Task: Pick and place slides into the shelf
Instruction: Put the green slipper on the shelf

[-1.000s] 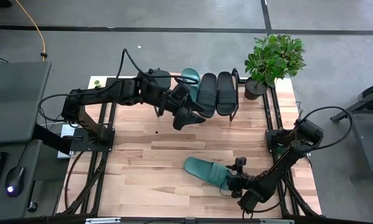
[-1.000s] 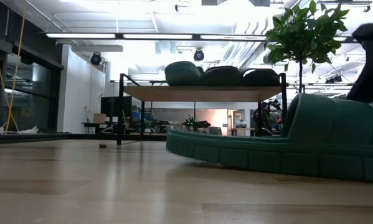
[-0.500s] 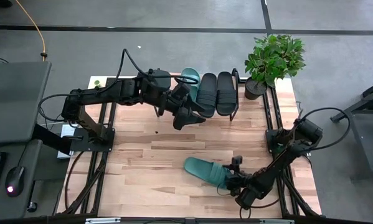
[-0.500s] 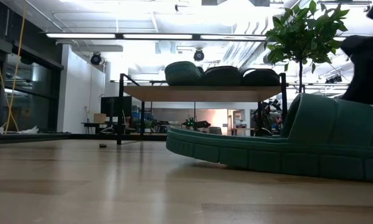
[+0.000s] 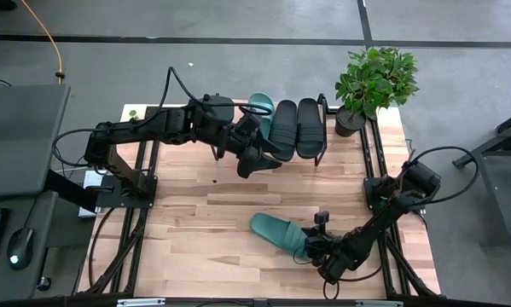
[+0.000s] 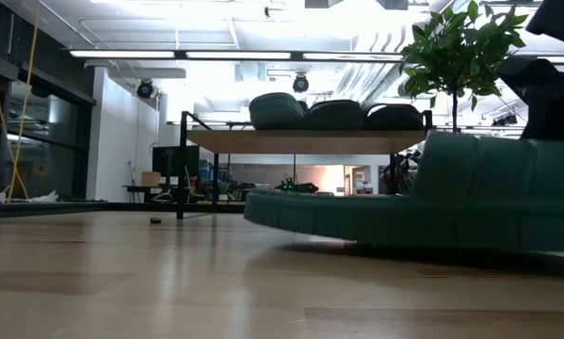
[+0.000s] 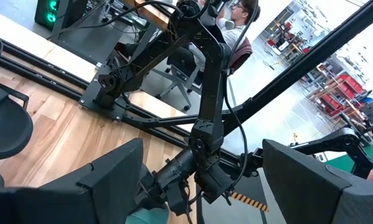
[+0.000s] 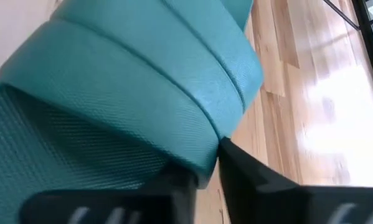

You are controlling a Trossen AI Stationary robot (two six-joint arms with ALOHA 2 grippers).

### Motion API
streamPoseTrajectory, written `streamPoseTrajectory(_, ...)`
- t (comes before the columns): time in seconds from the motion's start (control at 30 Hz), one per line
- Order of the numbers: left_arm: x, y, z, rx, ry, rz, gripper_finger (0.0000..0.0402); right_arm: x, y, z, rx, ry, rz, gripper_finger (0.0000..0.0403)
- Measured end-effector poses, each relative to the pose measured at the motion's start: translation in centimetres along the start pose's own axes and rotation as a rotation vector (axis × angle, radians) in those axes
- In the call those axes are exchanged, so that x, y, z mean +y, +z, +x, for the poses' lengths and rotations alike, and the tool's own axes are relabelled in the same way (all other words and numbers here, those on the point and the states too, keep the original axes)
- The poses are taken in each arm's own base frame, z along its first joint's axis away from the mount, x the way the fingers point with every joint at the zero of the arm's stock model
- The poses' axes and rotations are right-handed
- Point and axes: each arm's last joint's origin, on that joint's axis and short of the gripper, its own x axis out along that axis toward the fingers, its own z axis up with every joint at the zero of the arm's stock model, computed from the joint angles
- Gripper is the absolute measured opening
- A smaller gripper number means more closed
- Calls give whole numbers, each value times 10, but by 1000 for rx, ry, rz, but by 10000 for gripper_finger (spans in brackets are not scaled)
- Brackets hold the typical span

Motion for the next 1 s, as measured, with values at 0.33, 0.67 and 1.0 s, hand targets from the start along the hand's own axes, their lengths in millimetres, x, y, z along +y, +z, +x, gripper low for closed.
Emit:
streamPoseTrajectory(0.33, -1, 0, 0, 16, -28, 69, 308, -7, -1, -4, 53, 26, 132, 3)
streamPoseTrajectory(0.67, -11, 5, -17, 3, -98, 203, 308, -41, 5, -28, 97, 48, 221, 1)
streamPoseTrajectory(1.0, -35, 26, -57, -25, -73, 416, 308, -106, 21, -53, 26, 40, 389, 0)
